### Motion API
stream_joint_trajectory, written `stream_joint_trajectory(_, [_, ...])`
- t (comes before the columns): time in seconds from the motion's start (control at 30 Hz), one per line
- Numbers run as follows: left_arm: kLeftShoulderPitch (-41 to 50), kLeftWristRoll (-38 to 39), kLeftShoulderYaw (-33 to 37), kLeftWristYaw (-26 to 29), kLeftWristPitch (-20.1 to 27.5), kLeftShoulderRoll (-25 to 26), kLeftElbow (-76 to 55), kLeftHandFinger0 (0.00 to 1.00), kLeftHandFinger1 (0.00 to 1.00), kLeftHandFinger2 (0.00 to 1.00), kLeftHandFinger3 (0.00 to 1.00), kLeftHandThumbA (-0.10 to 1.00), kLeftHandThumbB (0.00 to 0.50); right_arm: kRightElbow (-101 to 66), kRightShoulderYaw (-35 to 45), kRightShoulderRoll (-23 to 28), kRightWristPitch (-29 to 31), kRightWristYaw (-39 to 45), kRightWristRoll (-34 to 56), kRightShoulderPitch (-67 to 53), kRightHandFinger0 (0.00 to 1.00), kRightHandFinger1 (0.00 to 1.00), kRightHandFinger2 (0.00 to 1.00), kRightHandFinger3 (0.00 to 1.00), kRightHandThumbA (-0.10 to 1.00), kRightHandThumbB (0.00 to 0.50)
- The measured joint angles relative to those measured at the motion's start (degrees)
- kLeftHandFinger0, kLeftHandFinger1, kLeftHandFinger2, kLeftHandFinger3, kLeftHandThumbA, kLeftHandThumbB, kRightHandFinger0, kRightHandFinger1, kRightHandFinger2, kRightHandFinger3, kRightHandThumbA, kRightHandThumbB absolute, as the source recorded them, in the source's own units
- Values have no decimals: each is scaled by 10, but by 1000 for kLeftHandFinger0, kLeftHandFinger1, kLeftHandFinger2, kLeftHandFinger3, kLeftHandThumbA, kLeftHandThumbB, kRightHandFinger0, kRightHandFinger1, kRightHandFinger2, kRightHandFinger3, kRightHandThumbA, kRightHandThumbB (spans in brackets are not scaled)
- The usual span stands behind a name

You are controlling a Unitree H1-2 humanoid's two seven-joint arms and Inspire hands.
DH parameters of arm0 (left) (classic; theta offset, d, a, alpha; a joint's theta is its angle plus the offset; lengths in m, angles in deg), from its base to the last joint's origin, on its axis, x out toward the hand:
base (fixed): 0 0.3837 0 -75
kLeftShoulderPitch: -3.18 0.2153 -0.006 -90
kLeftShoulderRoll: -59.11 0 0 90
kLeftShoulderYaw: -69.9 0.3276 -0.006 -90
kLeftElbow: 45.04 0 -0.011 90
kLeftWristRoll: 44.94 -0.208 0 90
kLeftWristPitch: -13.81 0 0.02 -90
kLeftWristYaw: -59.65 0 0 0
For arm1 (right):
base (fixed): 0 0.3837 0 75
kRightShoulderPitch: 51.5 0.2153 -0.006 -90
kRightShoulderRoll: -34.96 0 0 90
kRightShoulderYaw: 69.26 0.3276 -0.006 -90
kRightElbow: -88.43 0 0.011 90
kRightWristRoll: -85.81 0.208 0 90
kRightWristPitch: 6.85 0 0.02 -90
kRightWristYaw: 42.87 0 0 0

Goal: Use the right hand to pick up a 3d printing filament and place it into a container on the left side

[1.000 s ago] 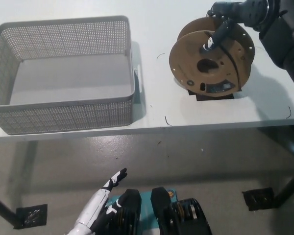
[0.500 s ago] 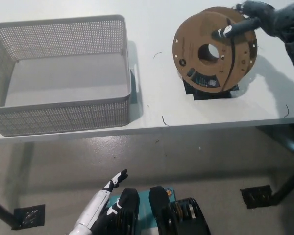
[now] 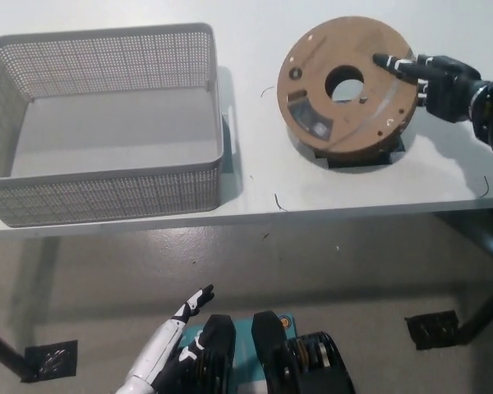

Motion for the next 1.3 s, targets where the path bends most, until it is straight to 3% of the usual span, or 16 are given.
stream_joint_trajectory(0.07, [0,0,0,0,0,0,0,1000,1000,1000,1000,1000,278,1,36,-1,-5,-6,15,0,0,176,676,992,-100,82])
stream_joint_trajectory(0.2, [0,0,0,0,0,0,0,1000,1000,1000,1000,1000,265,1,101,-5,-17,-18,48,0,0,185,687,1000,-100,49])
stream_joint_trajectory(0.23, [0,0,0,0,0,0,0,1000,1000,1000,1000,1000,258,1,118,-7,-20,-20,55,0,0,195,706,763,-100,44])
stream_joint_trajectory(0.27, [0,0,0,0,0,0,1,1000,1000,1000,1000,1000,257,1,129,-8,-23,-22,63,0,0,197,709,683,-100,44])
stream_joint_trajectory(0.37, [0,0,0,0,0,0,1,1000,1000,1000,1000,1000,253,1,172,-15,-32,-28,87,1,0,147,668,1000,-100,46])
stream_joint_trajectory(0.6, [0,-1,0,0,0,0,1,1000,1000,1000,1000,1000,248,0,213,-43,-46,-45,126,30,0,112,688,1000,-100,41])
stream_joint_trajectory(0.63, [0,-1,0,0,0,0,1,1000,1000,1000,1000,1000,248,0,213,-49,-48,-49,130,37,0,124,683,974,-100,92])
stream_joint_trajectory(0.67, [0,-1,0,0,0,0,1,1000,1000,1000,1000,1000,245,0,213,-55,-49,-52,133,44,0,154,700,766,-100,66])
stream_joint_trajectory(0.7, [0,-1,0,0,0,0,1,1000,1000,1000,1000,1000,243,-1,213,-60,-49,-55,136,51,0,179,689,685,-100,65])
stream_joint_trajectory(0.73, [0,-1,0,0,0,0,1,1000,1000,1000,1000,1000,252,-1,213,-68,-50,-59,138,59,0,196,691,816,-100,81])
stream_joint_trajectory(0.77, [0,-1,0,0,0,0,1,1000,1000,1000,1000,1000,253,-1,213,-73,-51,-61,139,63,0,216,690,799,-100,84])
stream_joint_trajectory(0.8, [0,-1,0,0,0,0,1,1000,1000,1000,1000,1000,251,-1,212,-79,-51,-65,140,70,0,202,687,1000,-100,84])
stream_joint_trajectory(0.93, [0,-1,1,0,1,0,1,1000,1000,1000,1000,1000,260,-2,205,-111,-51,-77,141,96,0,169,659,1000,-100,116])
stream_joint_trajectory(1.1, [0,-1,3,0,1,0,1,1000,1000,1000,1000,1000,252,-3,177,-157,-50,-89,141,129,0,99,635,1000,-100,77])
stream_joint_trajectory(1.2, [0,-1,5,-1,1,1,1,1000,1000,1000,1000,1000,267,-4,152,-182,-49,-103,141,146,0,172,696,1000,-100,81])
stream_joint_trajectory(1.3, [0,-1,7,-2,1,1,0,1000,1000,1000,1000,1000,289,-4,119,-208,-47,-125,139,163,0,117,586,1000,-100,81])
